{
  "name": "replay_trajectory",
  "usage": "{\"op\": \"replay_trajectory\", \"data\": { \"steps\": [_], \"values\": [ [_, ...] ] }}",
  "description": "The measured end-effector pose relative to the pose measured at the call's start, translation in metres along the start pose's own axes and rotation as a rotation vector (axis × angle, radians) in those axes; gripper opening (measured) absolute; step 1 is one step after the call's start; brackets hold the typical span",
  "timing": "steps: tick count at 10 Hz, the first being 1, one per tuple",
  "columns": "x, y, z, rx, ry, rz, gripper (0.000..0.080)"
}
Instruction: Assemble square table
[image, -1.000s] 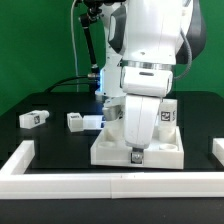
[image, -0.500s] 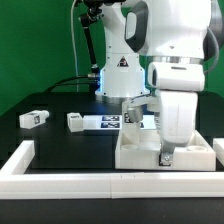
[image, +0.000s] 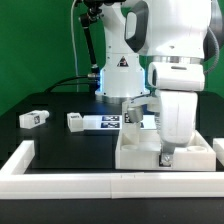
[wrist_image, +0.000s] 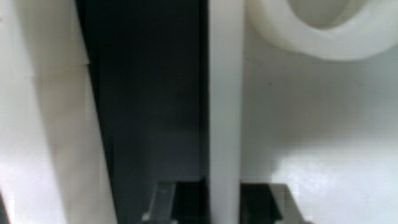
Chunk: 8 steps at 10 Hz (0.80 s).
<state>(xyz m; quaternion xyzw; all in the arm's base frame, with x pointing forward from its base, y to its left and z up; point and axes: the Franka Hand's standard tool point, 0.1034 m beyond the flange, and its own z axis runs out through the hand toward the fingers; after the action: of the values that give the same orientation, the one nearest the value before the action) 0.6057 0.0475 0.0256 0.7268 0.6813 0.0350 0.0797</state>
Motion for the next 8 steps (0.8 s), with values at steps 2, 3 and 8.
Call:
{"op": "replay_trajectory", "data": {
  "steps": [2, 3, 8],
  "values": [
    [0.018, 0.014, -0.003, -0.012, 0.016, -0.016, 0.0067],
    [0.02, 0.021, -0.004, -0.021, 0.017, -0.02, 0.0067],
    [0.017, 0.022, -0.003, -0.02, 0.015, -0.011, 0.0473]
  ]
}}
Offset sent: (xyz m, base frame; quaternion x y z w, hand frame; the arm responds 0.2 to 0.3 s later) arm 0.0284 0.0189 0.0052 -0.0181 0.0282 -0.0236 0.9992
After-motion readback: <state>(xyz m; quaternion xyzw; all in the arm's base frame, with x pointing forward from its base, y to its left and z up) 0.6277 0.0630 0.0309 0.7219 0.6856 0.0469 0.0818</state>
